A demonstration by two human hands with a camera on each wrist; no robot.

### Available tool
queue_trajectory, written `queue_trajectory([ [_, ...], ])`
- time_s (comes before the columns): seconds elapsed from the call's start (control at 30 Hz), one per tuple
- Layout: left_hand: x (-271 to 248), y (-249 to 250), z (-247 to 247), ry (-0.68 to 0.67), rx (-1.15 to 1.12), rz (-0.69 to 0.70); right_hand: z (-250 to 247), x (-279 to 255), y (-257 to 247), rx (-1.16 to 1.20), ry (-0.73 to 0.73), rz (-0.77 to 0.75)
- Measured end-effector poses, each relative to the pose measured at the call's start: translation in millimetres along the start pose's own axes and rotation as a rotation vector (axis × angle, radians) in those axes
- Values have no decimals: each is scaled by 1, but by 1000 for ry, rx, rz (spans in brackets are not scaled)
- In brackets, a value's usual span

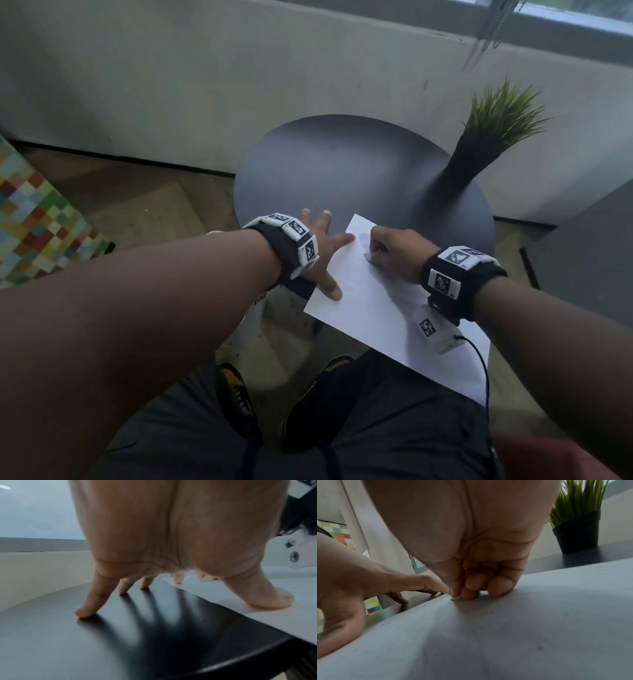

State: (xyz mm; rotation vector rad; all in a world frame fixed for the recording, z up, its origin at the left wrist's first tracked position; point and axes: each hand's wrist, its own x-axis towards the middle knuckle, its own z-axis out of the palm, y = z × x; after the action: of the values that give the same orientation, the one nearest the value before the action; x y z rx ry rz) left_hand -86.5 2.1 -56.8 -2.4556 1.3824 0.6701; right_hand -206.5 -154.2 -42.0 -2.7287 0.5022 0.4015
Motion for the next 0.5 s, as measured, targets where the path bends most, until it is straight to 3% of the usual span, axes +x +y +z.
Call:
queue_trajectory([
  [0.13, 1, 1, -1, -2, 7, 3, 7, -16, -16, -173, -7, -148],
  [0.27, 4, 2, -2, -31, 41, 4, 11, -34, -23, -200, -180, -406],
  [0.37, 5, 2, -4, -12, 69, 15, 0, -18, 3, -78, 3, -265],
  [0.43, 4, 3, -5, -9, 72, 7, 0, -10, 15, -35, 35, -106],
  [0.5, 4, 3, -4, -9, 51, -9, 5, -9, 16, -17, 25, -60],
])
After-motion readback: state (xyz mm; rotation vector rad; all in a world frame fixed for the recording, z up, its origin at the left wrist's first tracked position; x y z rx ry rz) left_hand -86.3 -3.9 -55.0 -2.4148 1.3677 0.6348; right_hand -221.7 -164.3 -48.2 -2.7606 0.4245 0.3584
